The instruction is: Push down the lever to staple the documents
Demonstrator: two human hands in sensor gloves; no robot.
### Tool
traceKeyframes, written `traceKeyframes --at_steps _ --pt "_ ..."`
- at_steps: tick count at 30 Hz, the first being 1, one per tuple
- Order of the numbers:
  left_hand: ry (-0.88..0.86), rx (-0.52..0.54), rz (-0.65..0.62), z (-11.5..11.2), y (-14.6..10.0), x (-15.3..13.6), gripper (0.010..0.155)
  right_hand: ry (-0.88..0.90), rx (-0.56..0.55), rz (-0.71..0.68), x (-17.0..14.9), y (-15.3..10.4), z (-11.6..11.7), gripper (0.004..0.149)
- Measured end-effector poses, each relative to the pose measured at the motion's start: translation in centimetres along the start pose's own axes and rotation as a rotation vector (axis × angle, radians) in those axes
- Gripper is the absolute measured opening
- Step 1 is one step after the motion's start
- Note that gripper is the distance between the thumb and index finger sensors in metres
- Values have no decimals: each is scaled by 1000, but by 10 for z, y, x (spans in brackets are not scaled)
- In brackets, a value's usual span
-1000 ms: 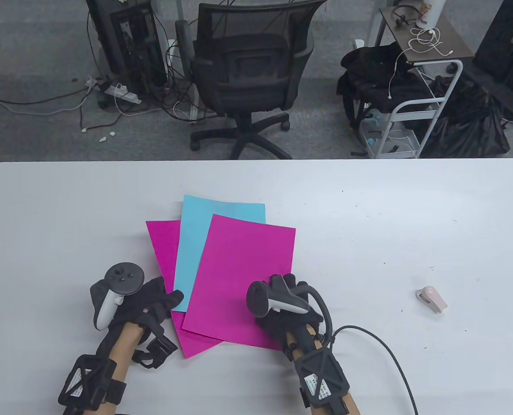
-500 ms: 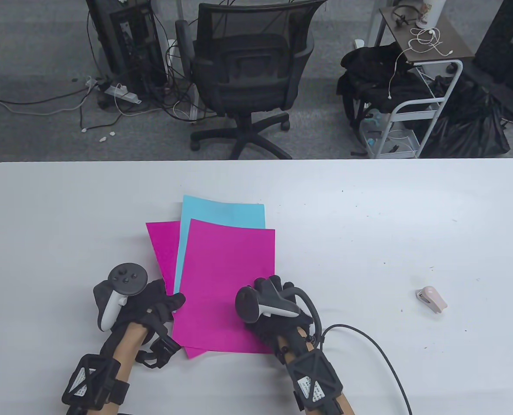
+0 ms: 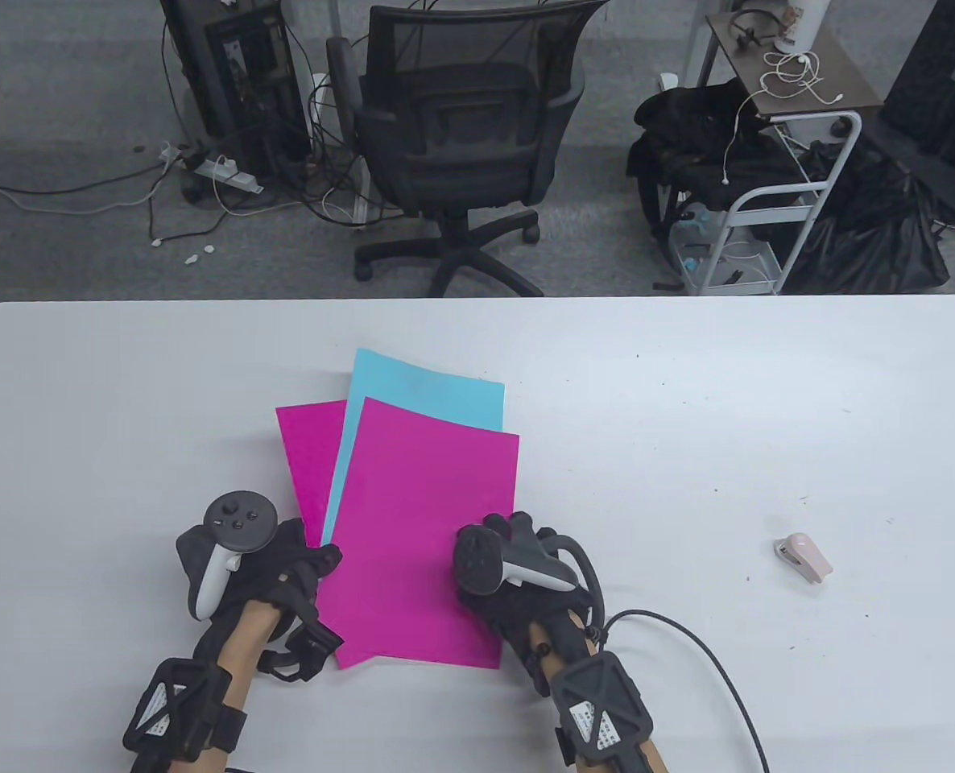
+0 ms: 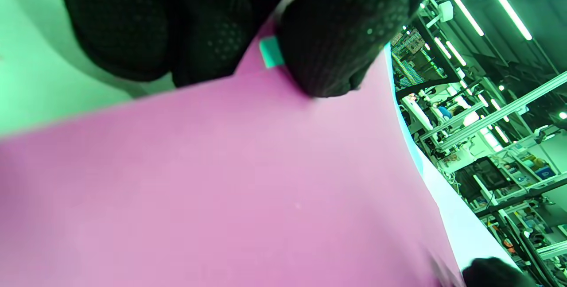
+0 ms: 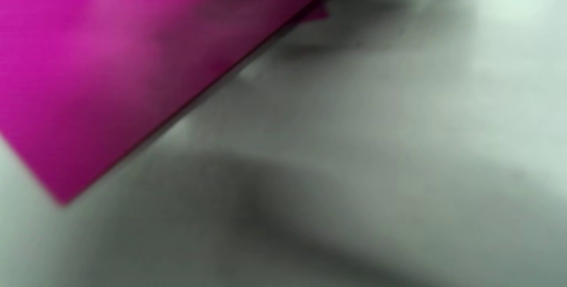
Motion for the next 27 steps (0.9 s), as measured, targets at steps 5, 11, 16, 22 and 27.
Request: traceKeyframes --at_steps 5,11,16,22,27 --pt "-61 44 -69 13 -7 2 50 175 -135 101 -34 -10 -24 86" --pt "-178 155 -232 39 -23 8 47 448 -246 162 -80 -25 -44 90" --pt "-248 222 -373 56 -40 14 46 651 -308 129 -98 -33 -53 93" --pt "-289 222 -521 62 -58 26 45 867 -331 -58 -89 -39 -62 94" --pt "-257 201 -605 56 -69 36 44 925 -442 -147 -78 -53 -77 92"
Point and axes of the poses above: the tracker on the back of each hand, its own x axis roughly to the thumb side, its own y axis roughly from the wrist to the fingertips, z = x × y, the point moved 4 cm from there along y, roughly from the wrist to the fingertips, and after that the axes turned 13 degrees about z, right-handed, at the moved point
